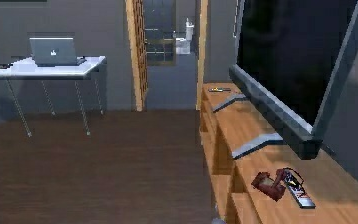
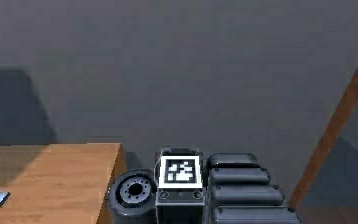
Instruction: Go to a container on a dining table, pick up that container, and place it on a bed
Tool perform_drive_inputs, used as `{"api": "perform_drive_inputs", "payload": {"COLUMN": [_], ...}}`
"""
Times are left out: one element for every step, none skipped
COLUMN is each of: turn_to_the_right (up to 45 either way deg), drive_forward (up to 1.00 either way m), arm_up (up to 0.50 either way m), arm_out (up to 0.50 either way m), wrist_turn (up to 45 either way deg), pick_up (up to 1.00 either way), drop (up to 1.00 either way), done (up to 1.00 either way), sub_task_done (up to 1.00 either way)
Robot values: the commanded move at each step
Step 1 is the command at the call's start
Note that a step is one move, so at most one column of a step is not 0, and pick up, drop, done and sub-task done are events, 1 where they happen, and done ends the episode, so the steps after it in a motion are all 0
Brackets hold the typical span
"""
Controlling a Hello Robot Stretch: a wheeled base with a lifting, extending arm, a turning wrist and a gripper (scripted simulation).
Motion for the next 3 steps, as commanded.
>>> {"api": "perform_drive_inputs", "payload": {"turn_to_the_right": [-45.0,0.0,45.0], "drive_forward": [0.0,0.2,0.0], "arm_up": [0.0,0.0,0.0], "arm_out": [0.0,0.0,0.0], "wrist_turn": [0.0,0.0,0.0], "pick_up": [0.0,0.0,0.0], "drop": [0.0,0.0,0.0], "done": [0.0,0.0,0.0], "sub_task_done": [0.0,0.0,0.0]}}
